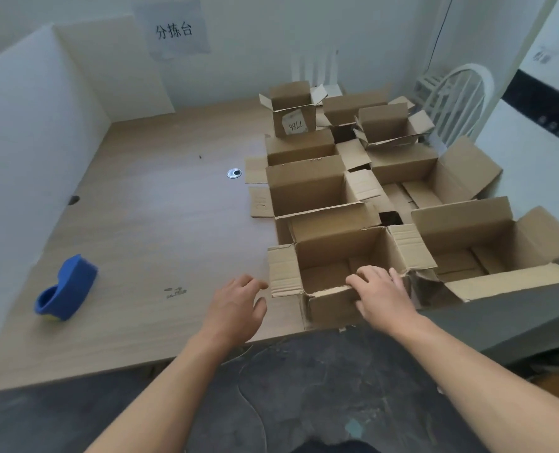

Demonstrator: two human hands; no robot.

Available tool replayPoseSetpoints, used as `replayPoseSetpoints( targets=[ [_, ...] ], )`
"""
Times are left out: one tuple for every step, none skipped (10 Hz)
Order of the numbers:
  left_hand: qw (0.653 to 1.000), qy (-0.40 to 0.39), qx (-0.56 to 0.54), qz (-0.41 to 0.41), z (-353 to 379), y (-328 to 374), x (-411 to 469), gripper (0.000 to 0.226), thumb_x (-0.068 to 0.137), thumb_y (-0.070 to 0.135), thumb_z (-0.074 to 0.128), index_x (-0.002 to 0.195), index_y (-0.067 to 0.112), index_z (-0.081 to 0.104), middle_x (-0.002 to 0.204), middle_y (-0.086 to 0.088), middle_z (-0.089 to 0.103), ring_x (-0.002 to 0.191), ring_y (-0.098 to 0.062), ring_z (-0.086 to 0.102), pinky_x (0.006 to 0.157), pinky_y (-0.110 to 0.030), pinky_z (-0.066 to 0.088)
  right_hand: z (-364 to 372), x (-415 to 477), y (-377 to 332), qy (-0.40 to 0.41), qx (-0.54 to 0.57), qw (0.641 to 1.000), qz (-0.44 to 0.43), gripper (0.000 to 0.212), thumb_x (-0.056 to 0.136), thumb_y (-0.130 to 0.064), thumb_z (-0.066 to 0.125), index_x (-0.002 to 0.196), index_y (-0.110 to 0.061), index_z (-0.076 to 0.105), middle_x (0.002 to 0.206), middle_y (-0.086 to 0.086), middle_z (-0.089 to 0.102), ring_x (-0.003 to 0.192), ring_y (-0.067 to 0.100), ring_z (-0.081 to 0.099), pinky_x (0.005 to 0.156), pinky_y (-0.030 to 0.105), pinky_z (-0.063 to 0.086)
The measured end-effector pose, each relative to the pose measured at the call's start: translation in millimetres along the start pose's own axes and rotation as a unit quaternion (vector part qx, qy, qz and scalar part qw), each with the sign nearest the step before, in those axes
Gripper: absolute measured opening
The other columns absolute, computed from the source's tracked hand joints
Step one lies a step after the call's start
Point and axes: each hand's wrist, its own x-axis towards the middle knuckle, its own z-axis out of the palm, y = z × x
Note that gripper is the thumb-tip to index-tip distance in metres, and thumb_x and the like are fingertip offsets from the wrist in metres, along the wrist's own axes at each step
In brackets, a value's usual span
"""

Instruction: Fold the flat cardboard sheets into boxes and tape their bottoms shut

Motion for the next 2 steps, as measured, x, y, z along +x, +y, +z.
replayPoseSetpoints(
  targets=[
    [1.0,-0.012,-0.009,-0.015,-4.8,3.0,-0.9,0.037,0.101,0.031,0.045,0.137,0.027,0.052,0.137,0.008,0.05,0.115,-0.015,0.054,0.093,-0.033,0.048,-8.5,-2.3,2.3,-0.038,0.002,0.999,-0.003,0.046,0.099,-0.029,0.053,0.143,-0.029,0.04,0.154,0.004,0.028,0.149,0.028,0.012,0.121,0.048,0.01],
    [1.0,-0.007,0.0,-0.012,-8.8,1.7,-2.4,0.037,0.102,0.032,0.044,0.138,0.028,0.051,0.139,0.009,0.05,0.112,-0.015,0.056,0.09,-0.032,0.048,-16.3,-8.7,-7.2,-0.03,0.031,0.999,-0.019,0.049,0.1,-0.037,0.051,0.147,-0.032,0.037,0.154,0.002,0.032,0.147,0.025,0.019,0.121,0.045,0.018]
  ],
)
